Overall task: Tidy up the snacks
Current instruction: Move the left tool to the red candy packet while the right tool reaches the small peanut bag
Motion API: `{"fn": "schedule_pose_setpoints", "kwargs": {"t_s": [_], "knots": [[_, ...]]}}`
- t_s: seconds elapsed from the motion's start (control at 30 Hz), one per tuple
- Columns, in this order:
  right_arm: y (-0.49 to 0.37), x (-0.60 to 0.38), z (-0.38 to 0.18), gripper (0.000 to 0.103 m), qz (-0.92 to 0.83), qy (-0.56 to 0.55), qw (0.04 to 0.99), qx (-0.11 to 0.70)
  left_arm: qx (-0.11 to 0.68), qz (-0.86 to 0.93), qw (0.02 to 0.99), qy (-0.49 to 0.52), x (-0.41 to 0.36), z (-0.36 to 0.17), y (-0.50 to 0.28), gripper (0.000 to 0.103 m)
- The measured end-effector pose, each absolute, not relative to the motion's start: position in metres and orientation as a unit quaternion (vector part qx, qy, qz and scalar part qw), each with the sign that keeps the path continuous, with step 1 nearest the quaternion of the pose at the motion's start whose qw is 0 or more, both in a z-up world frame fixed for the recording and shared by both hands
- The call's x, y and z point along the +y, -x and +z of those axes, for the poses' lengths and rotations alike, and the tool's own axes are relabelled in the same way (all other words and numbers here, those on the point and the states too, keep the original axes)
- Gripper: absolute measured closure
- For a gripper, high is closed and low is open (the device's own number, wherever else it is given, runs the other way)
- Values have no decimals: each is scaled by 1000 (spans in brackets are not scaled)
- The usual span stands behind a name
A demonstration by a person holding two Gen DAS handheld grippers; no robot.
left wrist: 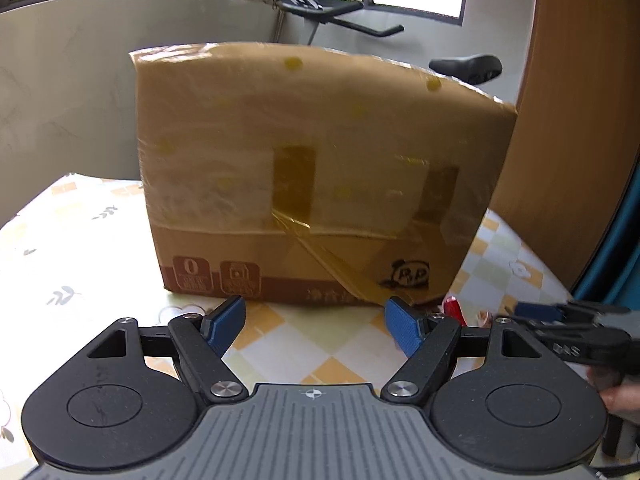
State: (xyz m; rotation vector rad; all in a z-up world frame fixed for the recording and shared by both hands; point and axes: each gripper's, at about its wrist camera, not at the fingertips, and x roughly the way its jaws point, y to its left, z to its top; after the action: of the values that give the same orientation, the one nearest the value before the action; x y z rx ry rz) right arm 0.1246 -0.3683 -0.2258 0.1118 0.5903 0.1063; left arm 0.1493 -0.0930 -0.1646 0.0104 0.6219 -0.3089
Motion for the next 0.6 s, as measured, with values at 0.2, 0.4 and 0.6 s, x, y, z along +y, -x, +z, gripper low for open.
{"fn": "schedule_pose_setpoints", "kwargs": {"t_s": [0.2, 0.4, 0.6], "knots": [[-148, -363, -235, 50, 36, -47, 944, 325, 311, -147, 939, -10, -98, -168, -151, 24], [-140, -367, -239, 77, 47, -62, 947, 312, 329, -149, 932, -8, -99, -175, -152, 24], [-130, -365, -239, 85, 42, -57, 955, 288, 349, -165, 923, -7, -110, -186, -157, 24]]}}
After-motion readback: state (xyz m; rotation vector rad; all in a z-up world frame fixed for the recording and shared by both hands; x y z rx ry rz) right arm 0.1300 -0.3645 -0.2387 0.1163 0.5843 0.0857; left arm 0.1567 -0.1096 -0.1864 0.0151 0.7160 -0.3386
